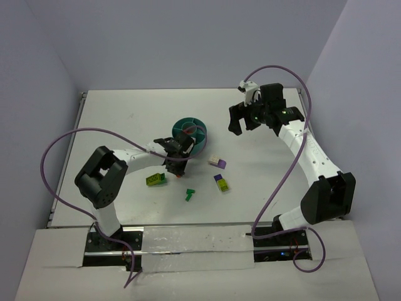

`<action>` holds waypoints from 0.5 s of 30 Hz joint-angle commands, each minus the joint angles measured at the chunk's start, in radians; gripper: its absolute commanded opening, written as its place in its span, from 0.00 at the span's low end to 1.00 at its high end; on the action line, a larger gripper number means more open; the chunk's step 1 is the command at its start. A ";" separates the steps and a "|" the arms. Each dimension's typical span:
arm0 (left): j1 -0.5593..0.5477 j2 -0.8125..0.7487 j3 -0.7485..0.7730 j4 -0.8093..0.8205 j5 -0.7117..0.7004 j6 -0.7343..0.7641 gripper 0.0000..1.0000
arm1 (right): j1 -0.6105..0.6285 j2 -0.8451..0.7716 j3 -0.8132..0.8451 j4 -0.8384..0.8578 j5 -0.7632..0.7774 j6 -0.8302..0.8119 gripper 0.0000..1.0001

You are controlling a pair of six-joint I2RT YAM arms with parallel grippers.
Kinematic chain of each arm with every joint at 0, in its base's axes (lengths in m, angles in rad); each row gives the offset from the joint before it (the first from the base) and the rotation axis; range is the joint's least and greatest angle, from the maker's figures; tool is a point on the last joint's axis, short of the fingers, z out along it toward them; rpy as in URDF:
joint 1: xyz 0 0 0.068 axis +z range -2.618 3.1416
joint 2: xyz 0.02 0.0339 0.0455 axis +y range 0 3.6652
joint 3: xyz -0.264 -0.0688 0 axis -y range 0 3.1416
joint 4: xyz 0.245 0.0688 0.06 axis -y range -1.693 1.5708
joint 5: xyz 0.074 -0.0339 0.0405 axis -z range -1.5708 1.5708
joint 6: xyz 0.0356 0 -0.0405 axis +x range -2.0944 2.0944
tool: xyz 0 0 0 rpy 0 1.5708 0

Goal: Sort the legos into containers by color

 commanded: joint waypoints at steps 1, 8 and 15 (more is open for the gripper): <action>-0.004 -0.010 0.003 0.019 0.013 0.016 0.21 | -0.005 -0.039 0.017 0.015 -0.019 -0.009 1.00; -0.005 -0.166 -0.008 -0.001 0.036 0.108 0.00 | -0.005 -0.040 0.017 0.017 -0.039 0.001 1.00; -0.004 -0.367 0.145 -0.020 0.058 0.196 0.00 | -0.005 -0.045 0.004 0.055 -0.063 0.047 1.00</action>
